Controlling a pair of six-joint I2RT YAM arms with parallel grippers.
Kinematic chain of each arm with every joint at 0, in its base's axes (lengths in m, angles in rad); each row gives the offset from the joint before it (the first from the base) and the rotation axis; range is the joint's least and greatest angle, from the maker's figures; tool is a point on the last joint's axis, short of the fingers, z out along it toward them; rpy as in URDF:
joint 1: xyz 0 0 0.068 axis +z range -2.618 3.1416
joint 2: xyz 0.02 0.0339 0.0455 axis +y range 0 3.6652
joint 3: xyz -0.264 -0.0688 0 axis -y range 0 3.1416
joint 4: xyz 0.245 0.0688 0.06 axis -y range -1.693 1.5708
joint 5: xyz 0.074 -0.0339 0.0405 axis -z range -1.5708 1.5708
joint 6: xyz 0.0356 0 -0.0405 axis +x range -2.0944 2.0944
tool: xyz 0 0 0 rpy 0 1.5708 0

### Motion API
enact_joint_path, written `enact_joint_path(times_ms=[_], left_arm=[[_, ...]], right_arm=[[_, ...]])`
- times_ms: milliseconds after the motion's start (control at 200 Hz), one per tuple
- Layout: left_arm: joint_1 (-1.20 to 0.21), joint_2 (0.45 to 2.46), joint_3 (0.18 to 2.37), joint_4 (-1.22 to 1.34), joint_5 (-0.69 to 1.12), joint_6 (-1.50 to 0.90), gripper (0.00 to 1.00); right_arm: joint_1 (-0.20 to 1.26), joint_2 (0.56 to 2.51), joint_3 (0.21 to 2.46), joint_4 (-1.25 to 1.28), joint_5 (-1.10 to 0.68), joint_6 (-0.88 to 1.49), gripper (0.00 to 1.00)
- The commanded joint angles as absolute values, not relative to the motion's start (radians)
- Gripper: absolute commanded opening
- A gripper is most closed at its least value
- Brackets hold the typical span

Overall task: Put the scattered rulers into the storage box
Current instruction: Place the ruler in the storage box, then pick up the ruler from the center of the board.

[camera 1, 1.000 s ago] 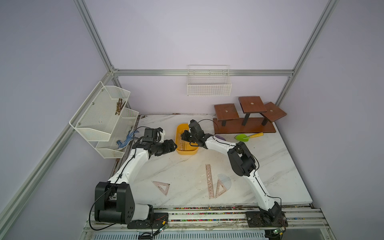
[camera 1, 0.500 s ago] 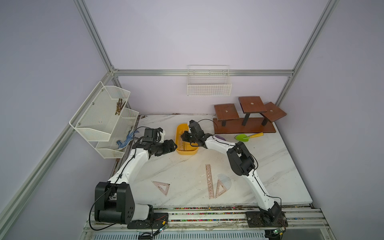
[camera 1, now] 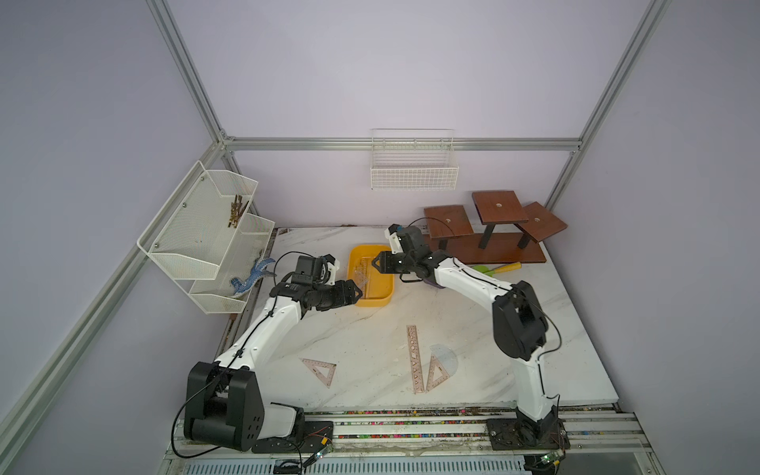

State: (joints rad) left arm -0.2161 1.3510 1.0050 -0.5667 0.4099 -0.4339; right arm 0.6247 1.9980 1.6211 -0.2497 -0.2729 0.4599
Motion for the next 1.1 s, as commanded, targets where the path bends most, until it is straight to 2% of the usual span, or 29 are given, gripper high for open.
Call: enact_joint_path(times_ms=[0, 170, 390, 695, 1095], left_arm=[[-0.321, 1.318, 0.952, -0.504, 0.41, -0.502, 0.82], [-0.457, 1.343, 0.824, -0.384, 0.463, -0.608, 0.86], [-0.521, 1.346, 0.71, -0.271, 0.518, -0.688, 0.87], [-0.529, 1.335, 0.665, -0.27, 0.545, -0.703, 0.88], [-0.515, 1.345, 0.626, -0.251, 0.556, -0.702, 0.88]], right_arm=[[0.643, 1.774, 1.302, -0.238, -0.227, 0.37, 0.4], [0.696, 1.522, 0.893, -0.166, -0.231, 0.431, 0.39], [0.765, 1.391, 0.607, 0.036, -0.317, 0.542, 0.41], [0.788, 1.406, 0.486, 0.13, -0.313, 0.576, 0.41], [0.805, 1.565, 0.527, 0.209, -0.343, 0.583, 0.4]])
